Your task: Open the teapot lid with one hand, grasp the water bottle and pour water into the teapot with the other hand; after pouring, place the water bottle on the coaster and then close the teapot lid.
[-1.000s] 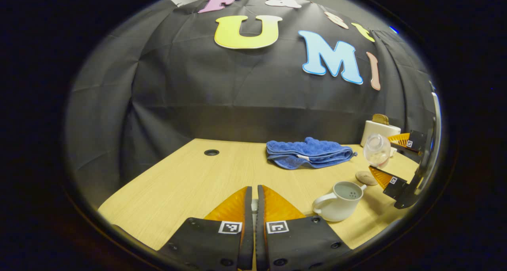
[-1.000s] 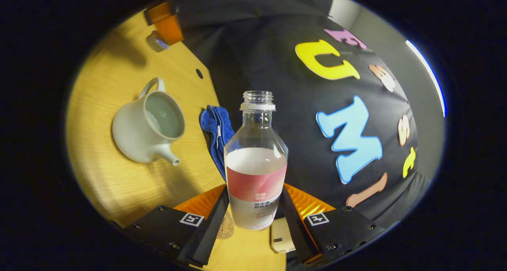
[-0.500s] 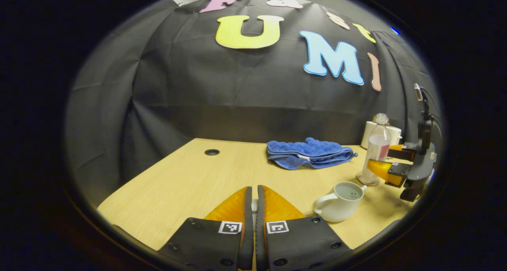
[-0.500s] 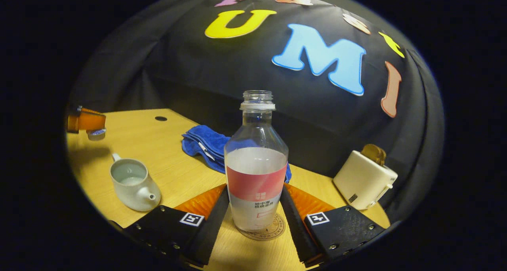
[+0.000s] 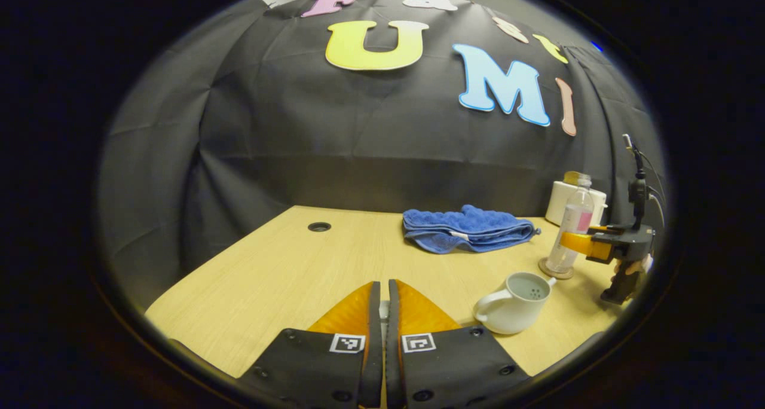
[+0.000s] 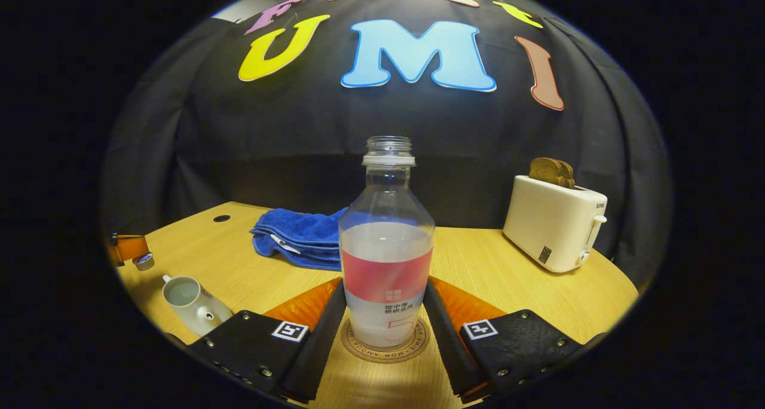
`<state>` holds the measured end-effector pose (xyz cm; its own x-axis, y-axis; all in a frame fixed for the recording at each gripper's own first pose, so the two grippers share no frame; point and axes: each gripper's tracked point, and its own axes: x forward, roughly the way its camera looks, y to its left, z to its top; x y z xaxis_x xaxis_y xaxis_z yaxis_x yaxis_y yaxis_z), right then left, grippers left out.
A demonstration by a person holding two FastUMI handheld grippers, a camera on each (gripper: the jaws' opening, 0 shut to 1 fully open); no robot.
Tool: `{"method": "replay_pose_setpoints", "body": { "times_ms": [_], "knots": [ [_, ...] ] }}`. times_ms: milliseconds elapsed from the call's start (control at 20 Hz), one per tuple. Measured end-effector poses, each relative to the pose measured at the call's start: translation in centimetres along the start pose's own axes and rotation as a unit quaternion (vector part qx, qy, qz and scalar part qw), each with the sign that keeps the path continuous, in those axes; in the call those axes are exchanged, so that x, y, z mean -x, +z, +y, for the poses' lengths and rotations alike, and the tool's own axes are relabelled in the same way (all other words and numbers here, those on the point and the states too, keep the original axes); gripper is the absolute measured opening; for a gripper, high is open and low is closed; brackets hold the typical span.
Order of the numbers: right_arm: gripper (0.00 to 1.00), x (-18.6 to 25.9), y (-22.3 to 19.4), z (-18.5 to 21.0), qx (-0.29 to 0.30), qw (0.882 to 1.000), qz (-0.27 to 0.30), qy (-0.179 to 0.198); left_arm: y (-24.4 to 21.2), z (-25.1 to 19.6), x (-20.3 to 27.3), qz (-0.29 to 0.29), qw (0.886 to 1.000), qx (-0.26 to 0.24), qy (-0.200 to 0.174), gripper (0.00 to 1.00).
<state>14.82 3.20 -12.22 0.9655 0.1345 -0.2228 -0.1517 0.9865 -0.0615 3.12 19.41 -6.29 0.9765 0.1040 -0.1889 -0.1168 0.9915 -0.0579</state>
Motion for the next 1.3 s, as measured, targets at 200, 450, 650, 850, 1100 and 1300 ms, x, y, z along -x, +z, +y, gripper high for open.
{"method": "replay_pose_setpoints", "body": {
  "times_ms": [200,450,650,850,1100,1300],
  "knots": [
    [0.8,-0.4,-0.9,-0.1,0.007,1.0,0.007,-0.01,-0.1,-0.1,-0.1,0.003,1.0,0.0,-0.002,0.08],
    [0.94,0.0,-1.5,-0.6,-0.012,1.0,0.014,-0.01,0.1,-0.2,-0.1,0.0,1.0,0.003,-0.004,0.1],
    [0.95,1.2,-0.8,-0.9,-0.01,1.0,0.0,-0.013,0.2,-0.4,0.0,-0.001,1.0,0.003,-0.006,0.1],
    [0.95,2.8,0.2,-0.6,0.002,1.0,-0.027,-0.015,0.4,-0.6,0.0,-0.006,1.0,0.004,-0.008,0.08],
    [0.95,6.1,1.4,0.6,0.006,0.998,-0.062,-0.017,1.6,-1.9,0.3,-0.024,1.0,0.001,-0.018,0.1],
    [0.95,8.1,1.7,1.1,0.007,0.996,-0.081,-0.023,2.9,-4.4,0.5,-0.037,0.999,-0.002,-0.034,0.09]
  ]
}}
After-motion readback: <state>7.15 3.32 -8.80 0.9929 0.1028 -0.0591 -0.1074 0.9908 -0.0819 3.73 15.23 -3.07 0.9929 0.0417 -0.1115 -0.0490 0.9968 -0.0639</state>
